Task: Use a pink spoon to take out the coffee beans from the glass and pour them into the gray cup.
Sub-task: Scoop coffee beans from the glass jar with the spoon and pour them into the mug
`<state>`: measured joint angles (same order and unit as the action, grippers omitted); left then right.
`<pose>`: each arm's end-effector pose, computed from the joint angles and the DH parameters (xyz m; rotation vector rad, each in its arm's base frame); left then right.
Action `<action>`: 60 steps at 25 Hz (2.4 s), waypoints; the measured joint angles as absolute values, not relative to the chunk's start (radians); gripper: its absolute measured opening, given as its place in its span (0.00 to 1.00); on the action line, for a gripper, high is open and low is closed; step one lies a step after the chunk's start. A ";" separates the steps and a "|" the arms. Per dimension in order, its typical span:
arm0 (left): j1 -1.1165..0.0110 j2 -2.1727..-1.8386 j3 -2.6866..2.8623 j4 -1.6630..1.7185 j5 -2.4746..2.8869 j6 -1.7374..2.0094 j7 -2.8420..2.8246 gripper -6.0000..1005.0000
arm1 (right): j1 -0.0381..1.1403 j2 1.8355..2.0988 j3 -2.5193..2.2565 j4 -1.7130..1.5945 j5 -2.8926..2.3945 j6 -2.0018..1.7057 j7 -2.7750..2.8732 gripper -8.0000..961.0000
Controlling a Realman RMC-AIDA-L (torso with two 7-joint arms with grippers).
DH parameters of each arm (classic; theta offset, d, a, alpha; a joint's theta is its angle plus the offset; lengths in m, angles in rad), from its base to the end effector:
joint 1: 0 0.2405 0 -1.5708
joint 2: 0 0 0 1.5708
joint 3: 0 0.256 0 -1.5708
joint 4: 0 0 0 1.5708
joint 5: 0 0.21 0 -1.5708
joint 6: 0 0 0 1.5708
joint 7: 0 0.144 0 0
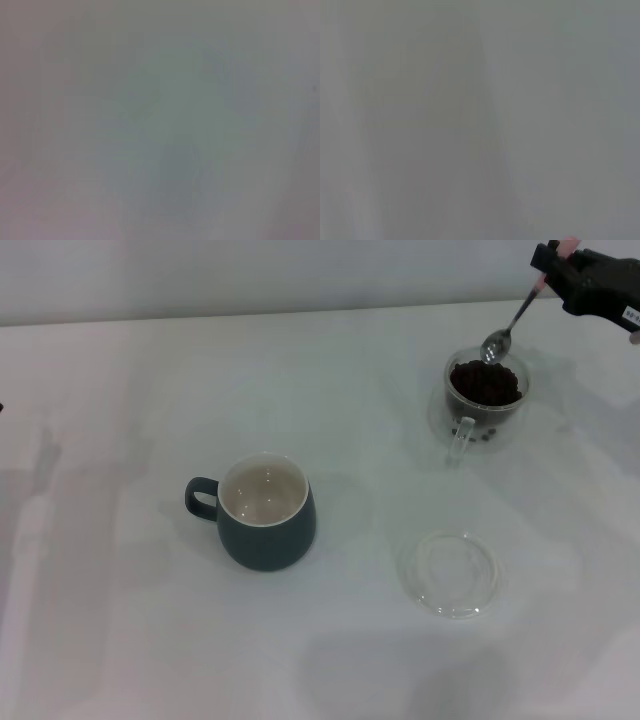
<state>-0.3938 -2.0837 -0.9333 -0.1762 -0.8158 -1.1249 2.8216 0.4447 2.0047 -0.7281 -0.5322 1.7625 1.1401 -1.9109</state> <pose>-0.3436 0.3215 -0.0129 -1.5025 -0.7519 -0.7885 0.3158 0.3736 0.0702 -1.9663 0.7436 0.8620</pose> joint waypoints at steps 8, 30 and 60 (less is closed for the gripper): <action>-0.396 -2.083 -0.933 -0.180 -0.814 -1.113 2.824 0.87 | 0.443 2.006 -0.736 -0.529 1.720 1.108 -1.909 0.16; -0.394 -2.080 -0.933 -0.175 -0.814 -1.113 2.824 0.87 | 0.436 2.012 -0.740 -0.461 1.711 1.070 -1.663 0.16; -0.379 -2.080 -0.933 -0.175 -0.815 -1.117 2.824 0.87 | 0.449 2.006 -0.751 -0.343 1.860 0.936 -1.249 0.17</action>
